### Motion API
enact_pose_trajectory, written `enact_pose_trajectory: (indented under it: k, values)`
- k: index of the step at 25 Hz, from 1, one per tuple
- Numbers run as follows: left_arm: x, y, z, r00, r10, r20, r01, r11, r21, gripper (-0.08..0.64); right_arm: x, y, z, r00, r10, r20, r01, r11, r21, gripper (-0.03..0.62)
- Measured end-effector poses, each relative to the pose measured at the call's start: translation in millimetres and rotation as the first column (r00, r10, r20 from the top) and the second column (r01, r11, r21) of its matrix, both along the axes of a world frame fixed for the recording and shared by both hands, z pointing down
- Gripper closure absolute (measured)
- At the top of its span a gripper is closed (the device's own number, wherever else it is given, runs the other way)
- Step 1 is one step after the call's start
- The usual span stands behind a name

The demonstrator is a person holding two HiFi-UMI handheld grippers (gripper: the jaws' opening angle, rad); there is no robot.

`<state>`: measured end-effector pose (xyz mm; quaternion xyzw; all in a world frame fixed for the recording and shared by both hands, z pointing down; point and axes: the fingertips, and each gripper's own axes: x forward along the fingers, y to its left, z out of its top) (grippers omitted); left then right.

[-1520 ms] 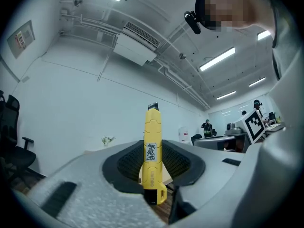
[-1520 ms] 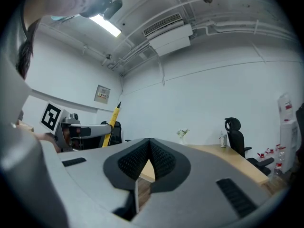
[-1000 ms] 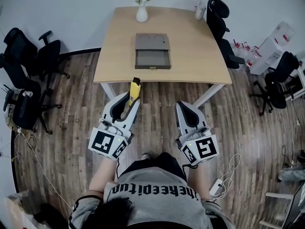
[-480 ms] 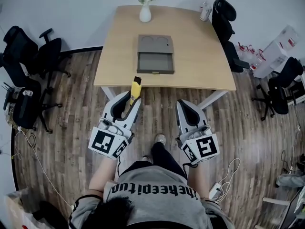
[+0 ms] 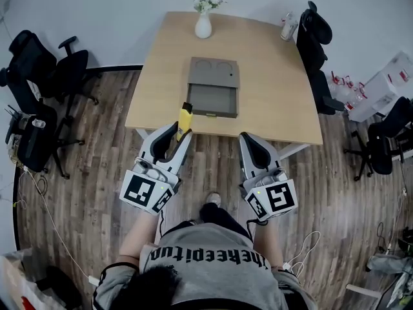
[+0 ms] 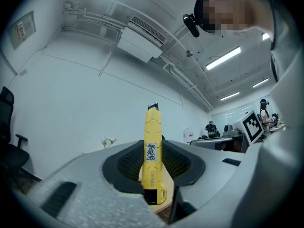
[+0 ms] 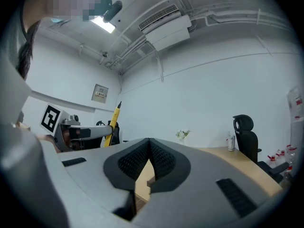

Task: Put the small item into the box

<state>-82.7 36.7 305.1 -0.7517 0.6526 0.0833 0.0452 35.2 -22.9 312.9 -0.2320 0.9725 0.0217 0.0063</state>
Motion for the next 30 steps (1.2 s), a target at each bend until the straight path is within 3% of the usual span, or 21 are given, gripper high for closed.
enact_pose_trajectory:
  k: [17, 30]
  values:
    - [0.9, -88.6, -5.5, 0.996, -0.085, 0.012, 0.085, 0.996, -0.009, 0.434, -4.6, -98.5, -2.2, 0.996, -0.090, 0.013, 0.091, 0.996, -0.015, 0.586]
    - [-0.4, -109.6, 4.5, 0.992, -0.126, 0.024, 0.126, 0.992, -0.028, 0.434, -11.9, -126.5, 12.3, 0.990, -0.142, 0.015, 0.143, 0.989, -0.046, 0.586]
